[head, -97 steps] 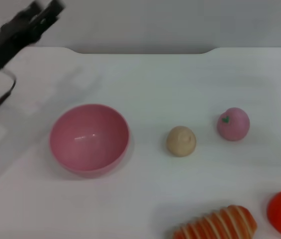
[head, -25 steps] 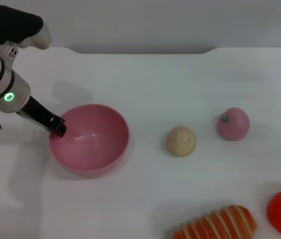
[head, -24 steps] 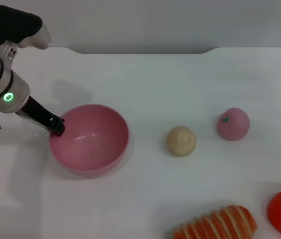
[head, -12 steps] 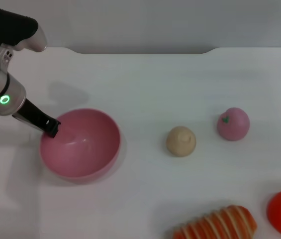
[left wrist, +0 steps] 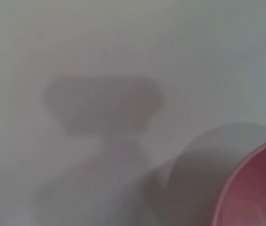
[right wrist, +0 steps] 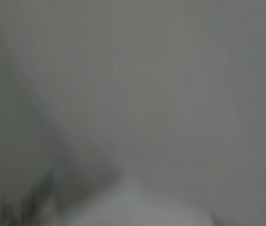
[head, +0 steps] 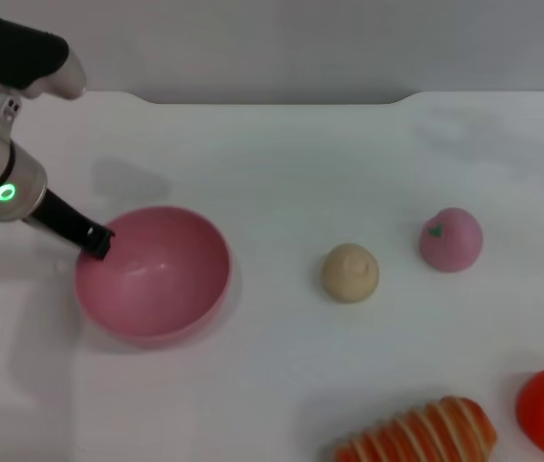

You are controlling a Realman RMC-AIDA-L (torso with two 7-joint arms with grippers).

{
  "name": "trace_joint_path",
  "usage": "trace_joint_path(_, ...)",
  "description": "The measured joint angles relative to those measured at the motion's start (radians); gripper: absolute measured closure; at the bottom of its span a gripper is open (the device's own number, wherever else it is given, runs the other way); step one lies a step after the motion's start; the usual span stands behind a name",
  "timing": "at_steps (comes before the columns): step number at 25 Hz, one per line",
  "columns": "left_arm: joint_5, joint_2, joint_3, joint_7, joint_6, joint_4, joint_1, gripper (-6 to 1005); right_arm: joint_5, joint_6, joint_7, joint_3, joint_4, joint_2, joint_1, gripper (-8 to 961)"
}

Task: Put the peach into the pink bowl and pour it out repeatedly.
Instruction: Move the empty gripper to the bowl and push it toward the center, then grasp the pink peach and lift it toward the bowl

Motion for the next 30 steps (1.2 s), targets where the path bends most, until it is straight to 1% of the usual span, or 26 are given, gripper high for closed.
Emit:
trace_joint_path(2, -0.004, 0.000, -0.005, 0.002, -0.008, 0.020, 0.001, 948, -0.291, -0.082, 0.103, -0.022, 0.012, -0.001, 0.084, 396)
trace_joint_path(3, -0.006, 0.000, -0.009, 0.003, -0.013, 0.035, 0.003, 948, -0.378, -0.090, 0.117, -0.046, 0.019, 0.005, 0.112, 396)
trace_joint_path(4, -0.009, -0.001, -0.015, 0.003, -0.013, 0.064, 0.004, 949, -0.566, -0.094, 0.144, -0.101, 0.027, 0.030, 0.158, 396)
trace_joint_path(5, -0.010, -0.001, -0.017, 0.003, -0.006, 0.079, 0.004, 949, -0.647, -0.086, 0.151, -0.119, 0.026, 0.047, 0.170, 396)
trace_joint_path(6, -0.010, -0.001, -0.017, 0.003, -0.006, 0.079, 0.004, 949, -0.647, -0.086, 0.151, -0.119, 0.026, 0.047, 0.170, 396)
trace_joint_path(7, -0.010, -0.001, -0.021, 0.003, 0.007, 0.098, 0.000, 949, -0.724, -0.083, 0.154, -0.132, 0.026, 0.067, 0.179, 397)
trace_joint_path(9, -0.011, -0.001, -0.027, 0.004, 0.033, 0.130, -0.007, 950, -0.844, -0.076, 0.157, -0.137, 0.022, 0.099, 0.189, 397)
trace_joint_path(10, -0.012, -0.001, -0.034, 0.003, 0.067, 0.177, -0.015, 950, -0.904, -0.071, 0.163, -0.137, 0.020, 0.114, 0.191, 397)
trace_joint_path(11, -0.012, -0.001, -0.034, 0.003, 0.067, 0.177, -0.015, 950, -0.956, -0.062, 0.175, -0.138, 0.018, 0.126, 0.192, 397)
trace_joint_path(13, -0.015, -0.001, -0.037, -0.001, 0.094, 0.236, -0.018, 952, -1.053, -0.039, 0.199, -0.139, 0.016, 0.149, 0.193, 402)
trace_joint_path(16, -0.023, -0.001, -0.038, -0.005, 0.123, 0.301, -0.020, 953, -1.133, -0.003, 0.213, -0.139, 0.017, 0.174, 0.187, 411)
trace_joint_path(21, -0.051, -0.003, -0.037, -0.006, 0.158, 0.319, -0.041, 953, -1.174, 0.060, 0.206, -0.141, 0.031, 0.204, 0.171, 424)
trace_joint_path(24, -0.054, -0.004, -0.029, -0.006, 0.169, 0.320, -0.050, 953, -1.176, 0.105, 0.202, -0.152, 0.058, 0.213, 0.166, 432)
trace_joint_path(30, -0.066, -0.007, -0.018, -0.007, 0.172, 0.319, -0.056, 953, -1.172, 0.204, 0.195, -0.181, 0.155, 0.220, 0.182, 448)
